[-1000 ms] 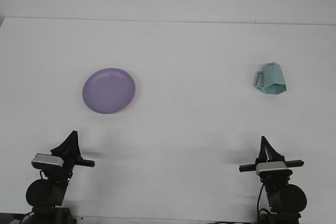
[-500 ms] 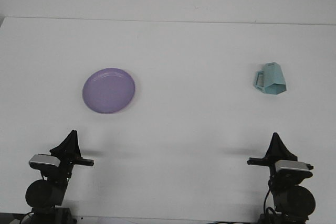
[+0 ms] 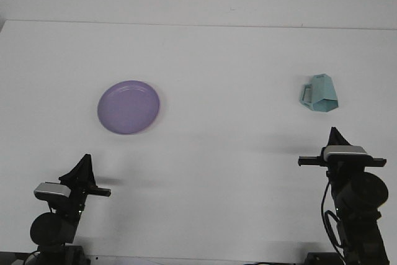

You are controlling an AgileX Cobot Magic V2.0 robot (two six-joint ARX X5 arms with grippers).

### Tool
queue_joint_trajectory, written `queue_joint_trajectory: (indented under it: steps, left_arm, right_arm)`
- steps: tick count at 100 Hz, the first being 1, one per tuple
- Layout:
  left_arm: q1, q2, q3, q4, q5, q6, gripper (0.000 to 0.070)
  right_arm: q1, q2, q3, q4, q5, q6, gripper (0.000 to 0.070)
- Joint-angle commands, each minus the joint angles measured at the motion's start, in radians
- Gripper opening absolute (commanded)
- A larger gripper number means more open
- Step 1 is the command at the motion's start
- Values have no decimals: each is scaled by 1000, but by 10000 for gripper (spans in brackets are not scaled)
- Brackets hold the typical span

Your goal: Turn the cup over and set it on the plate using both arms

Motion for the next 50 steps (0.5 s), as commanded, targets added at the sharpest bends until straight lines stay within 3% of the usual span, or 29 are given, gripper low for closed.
queue_joint_trajectory:
  steps: [1, 8, 14, 30, 50]
  left_arm:
    - [2, -1, -19, 12, 5, -3, 12]
    - [2, -1, -19, 12, 5, -3, 12]
    - [2, -1, -19, 12, 5, -3, 12]
    - [2, -1, -19, 12, 5, -3, 12]
    - [2, -1, -19, 12, 5, -3, 12]
  right_arm:
    - [-19, 53, 9, 22, 11, -86, 276]
    - [-49, 108, 9, 39, 11, -99, 429]
    - [-80, 163, 8, 68, 11, -121, 489]
    - [-179, 319, 8, 154, -4, -127, 498]
    - [-253, 517, 8, 351, -86, -136, 555]
